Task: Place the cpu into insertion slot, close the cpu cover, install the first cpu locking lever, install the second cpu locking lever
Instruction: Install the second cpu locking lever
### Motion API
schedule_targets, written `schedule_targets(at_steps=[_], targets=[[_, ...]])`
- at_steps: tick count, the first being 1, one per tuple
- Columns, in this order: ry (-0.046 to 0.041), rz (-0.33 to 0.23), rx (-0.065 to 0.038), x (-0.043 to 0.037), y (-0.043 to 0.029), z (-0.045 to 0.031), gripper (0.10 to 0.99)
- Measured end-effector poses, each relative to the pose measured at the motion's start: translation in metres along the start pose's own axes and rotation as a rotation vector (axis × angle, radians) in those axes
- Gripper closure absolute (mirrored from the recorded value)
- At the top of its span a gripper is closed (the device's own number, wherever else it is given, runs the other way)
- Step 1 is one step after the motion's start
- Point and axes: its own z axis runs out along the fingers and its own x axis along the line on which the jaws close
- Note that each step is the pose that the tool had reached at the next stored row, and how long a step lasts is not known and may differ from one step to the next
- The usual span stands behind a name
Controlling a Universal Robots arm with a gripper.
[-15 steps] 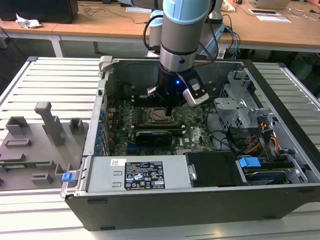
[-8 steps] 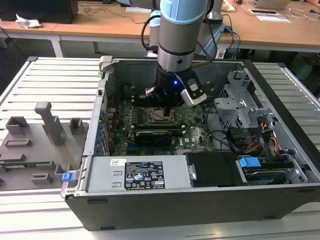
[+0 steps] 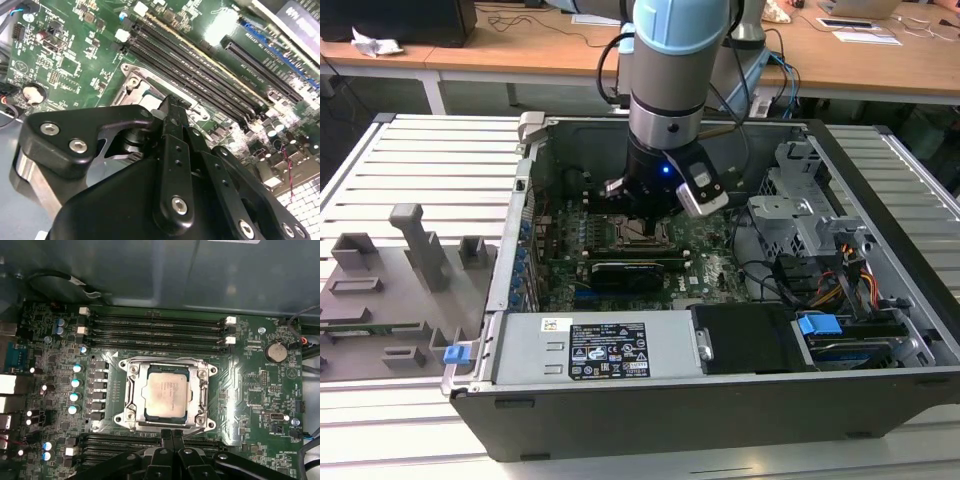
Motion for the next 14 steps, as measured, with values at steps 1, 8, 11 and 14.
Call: schedule_targets(at_steps=[1,8,11,14], targets=[[-0.0001,0.000,0.000,0.0012,-0.0012,0.0000,0.980],[-0.0001,0.000,0.000,0.0109,-0.0025,0.0013,0.980],[0.0002,0.000,-0.001,0.0113,-0.0031,0.0060,0.980],[0.0004,0.000,-0.001,0.0118,-0.0037,0.0107,0.980]])
